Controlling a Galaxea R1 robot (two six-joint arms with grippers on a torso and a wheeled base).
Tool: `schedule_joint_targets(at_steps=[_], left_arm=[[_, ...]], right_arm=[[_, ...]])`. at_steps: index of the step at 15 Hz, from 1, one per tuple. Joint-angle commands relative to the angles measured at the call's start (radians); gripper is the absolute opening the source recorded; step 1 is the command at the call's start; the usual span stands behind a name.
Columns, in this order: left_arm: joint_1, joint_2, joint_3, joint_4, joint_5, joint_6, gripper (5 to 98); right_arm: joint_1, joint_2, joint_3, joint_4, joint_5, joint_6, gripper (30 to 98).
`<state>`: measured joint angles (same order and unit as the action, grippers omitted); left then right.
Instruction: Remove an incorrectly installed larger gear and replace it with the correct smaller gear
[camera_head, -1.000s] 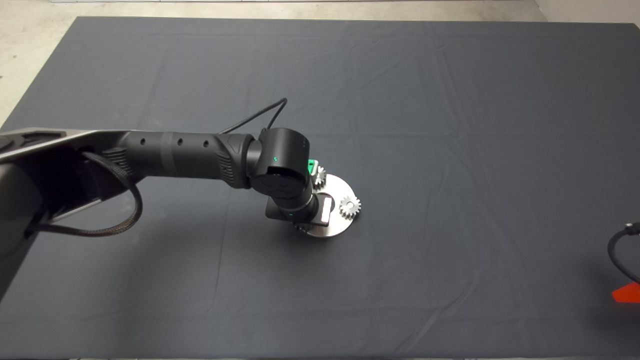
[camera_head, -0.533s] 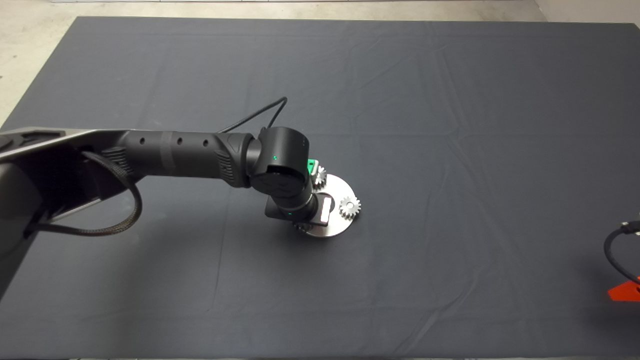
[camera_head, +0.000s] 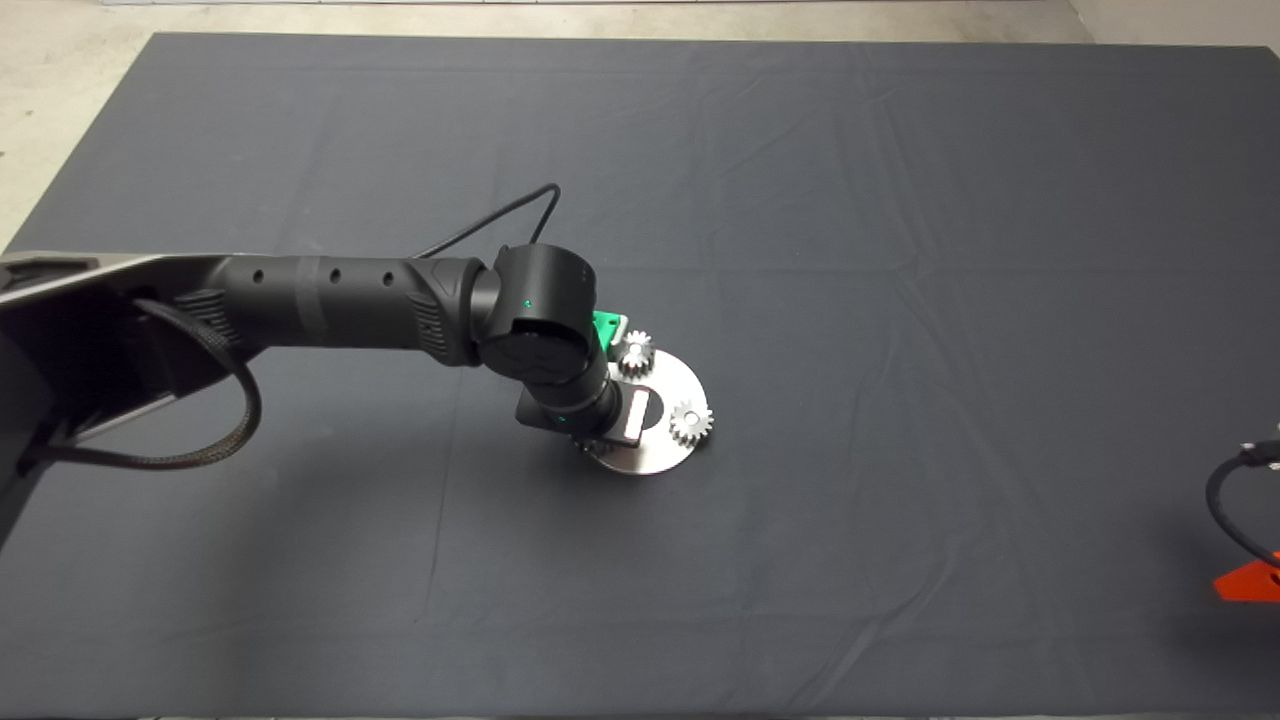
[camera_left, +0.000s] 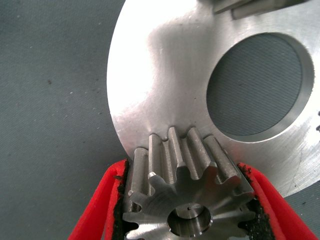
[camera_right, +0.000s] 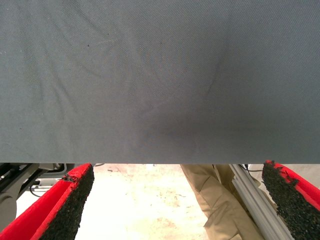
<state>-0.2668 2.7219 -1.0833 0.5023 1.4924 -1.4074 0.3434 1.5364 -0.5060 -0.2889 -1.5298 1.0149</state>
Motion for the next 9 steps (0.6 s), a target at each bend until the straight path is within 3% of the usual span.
schedule_joint_targets(at_steps=[1,4,7,9], left_arm=[[-0.168,0.149,-0.046,-0.163,0.115,0.012,43.9],[-0.221,0.229,-0.075,-0.237,0.111,-0.001,43.8],[-0.236,0.229,-0.065,-0.251,0.112,-0.018,43.7],[-0.272,0.226,-0.079,-0.251,0.115,-0.018,43.6]], right_arm=[[0.002,0.017,-0.005,-0.029,-0.07,0.007,88.8],[0.002,0.032,-0.025,-0.03,-0.072,0.011,88.8],[0.002,0.061,-0.038,-0.032,-0.072,0.013,88.8],[-0.003,0.08,-0.048,-0.032,-0.072,0.013,88.8]])
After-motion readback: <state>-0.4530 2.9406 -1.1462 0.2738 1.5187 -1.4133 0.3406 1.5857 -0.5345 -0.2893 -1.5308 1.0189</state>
